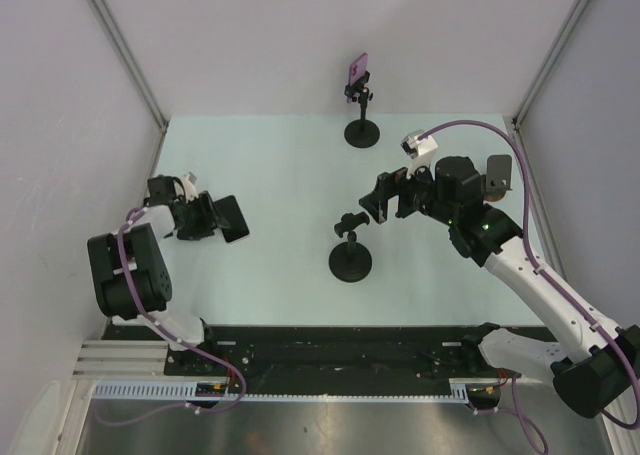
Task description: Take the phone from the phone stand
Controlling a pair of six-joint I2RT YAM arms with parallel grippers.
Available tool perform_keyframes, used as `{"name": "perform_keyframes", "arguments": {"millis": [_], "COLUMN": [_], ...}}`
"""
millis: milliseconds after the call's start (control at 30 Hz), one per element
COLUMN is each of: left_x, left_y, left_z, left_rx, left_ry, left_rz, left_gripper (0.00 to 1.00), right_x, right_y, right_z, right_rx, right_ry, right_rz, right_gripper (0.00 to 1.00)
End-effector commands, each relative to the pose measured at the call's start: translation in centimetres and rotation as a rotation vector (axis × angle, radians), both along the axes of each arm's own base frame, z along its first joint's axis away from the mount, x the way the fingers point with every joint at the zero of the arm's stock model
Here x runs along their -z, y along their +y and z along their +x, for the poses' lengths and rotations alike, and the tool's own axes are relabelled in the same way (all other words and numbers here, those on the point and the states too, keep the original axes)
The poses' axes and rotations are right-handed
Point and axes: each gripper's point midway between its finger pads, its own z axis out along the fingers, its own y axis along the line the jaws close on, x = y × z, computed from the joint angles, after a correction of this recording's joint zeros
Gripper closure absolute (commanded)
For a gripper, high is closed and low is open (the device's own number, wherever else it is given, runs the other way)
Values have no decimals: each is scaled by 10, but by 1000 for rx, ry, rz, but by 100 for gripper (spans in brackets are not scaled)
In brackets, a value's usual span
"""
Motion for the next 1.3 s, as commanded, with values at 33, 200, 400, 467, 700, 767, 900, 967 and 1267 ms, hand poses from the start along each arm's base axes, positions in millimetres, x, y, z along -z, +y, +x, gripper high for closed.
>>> {"name": "perform_keyframes", "arguments": {"millis": [33,200,400,467,700,767,900,967,1267], "left_x": [-32,-56,-59,-52,-25,-20,-10,-10,-7], "left_y": [-1,-57,-107,-112,-126,-126,-117,-114,-97], "left_z": [5,16,32,37,40,39,36,35,26], "left_rx": [-8,79,157,167,206,210,201,198,167], "left_ry": [-84,-139,-129,-110,-42,-31,-13,-14,1], "left_rz": [106,113,67,66,78,84,134,149,204], "left_gripper": [28,7,0,0,0,0,0,0,0], "right_x": [-10,-9,-10,-9,-7,-5,-4,-4,-4], "right_y": [0,-2,-2,-4,-9,-10,-10,-10,-9], "right_z": [3,5,5,5,4,4,5,5,5], "right_rx": [-3,2,3,9,26,28,32,32,28], "right_ry": [-42,-45,-42,-40,-37,-33,-31,-30,-34], "right_rz": [12,9,16,9,-9,-14,-19,-20,-19], "right_gripper": [0,0,0,0,0,0,0,0,0]}}
